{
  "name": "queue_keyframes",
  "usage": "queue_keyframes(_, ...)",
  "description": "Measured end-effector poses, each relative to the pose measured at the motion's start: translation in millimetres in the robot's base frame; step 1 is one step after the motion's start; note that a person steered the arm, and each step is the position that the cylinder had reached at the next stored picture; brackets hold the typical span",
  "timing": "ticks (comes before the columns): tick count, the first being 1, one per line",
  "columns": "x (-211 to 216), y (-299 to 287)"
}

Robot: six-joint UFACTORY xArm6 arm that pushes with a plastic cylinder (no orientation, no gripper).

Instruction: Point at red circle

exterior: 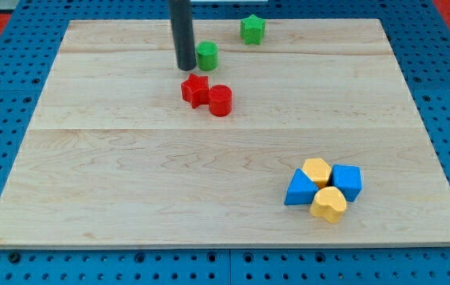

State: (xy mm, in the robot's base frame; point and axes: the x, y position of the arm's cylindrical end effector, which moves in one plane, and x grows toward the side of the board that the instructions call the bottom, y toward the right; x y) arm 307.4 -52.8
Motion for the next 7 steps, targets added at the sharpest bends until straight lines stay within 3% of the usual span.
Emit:
queue_keyframes(3,-35,61)
queue_keyframes(5,118,109)
queue_keyframes(7,135,85)
